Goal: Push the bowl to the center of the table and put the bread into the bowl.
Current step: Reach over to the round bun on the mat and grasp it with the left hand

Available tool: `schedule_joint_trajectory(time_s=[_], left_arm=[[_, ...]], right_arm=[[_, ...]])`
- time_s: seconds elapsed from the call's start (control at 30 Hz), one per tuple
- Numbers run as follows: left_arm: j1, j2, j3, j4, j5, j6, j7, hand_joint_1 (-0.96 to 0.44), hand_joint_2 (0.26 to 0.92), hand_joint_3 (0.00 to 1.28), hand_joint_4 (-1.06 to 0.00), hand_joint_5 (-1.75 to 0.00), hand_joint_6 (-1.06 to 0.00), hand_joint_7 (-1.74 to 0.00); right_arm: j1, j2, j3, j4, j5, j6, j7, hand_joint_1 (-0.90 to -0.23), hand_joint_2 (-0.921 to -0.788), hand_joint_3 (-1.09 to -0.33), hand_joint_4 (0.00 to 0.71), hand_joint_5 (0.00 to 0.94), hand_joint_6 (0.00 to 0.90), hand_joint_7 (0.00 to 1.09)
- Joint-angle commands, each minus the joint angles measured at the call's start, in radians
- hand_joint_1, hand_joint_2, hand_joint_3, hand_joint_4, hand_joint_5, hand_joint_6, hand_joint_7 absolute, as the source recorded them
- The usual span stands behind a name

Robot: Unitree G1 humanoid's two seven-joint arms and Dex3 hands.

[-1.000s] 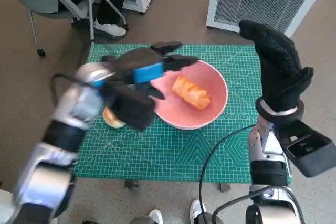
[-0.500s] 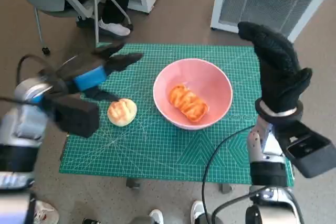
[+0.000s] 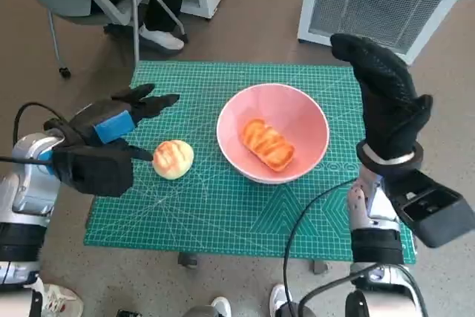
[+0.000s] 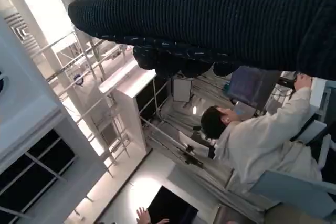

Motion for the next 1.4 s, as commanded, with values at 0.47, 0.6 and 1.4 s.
schedule_joint_trajectory(time_s=[0.47, 0.6, 1.4], left_arm=[[-0.083, -0.139, -0.140, 0.274, 0.073, 0.015, 0.043, -0.20, 0.826, 0.00, -0.24, -0.03, -0.35, -0.05], [-0.103, -0.164, -0.160, 0.331, 0.091, 0.021, 0.061, -0.17, 0.825, 0.00, -0.29, -0.04, -0.37, -0.06], [-0.175, -0.128, -0.183, 0.390, 0.098, -0.021, 0.088, -0.01, 0.919, 0.07, -0.66, -1.16, -0.65, -1.17]], right_arm=[[0.002, -0.003, -0.005, 0.012, 0.028, 0.030, 0.035, -0.568, -0.921, -0.811, -0.001, 0.436, -0.001, 0.62], [0.003, -0.007, -0.007, 0.012, 0.032, 0.030, 0.043, -0.574, -0.921, -0.810, -0.001, 0.436, -0.001, 0.62], [0.013, -0.018, -0.006, -0.019, 0.031, 0.042, 0.043, -0.577, -0.921, -0.805, -0.001, 0.433, -0.001, 0.61]])
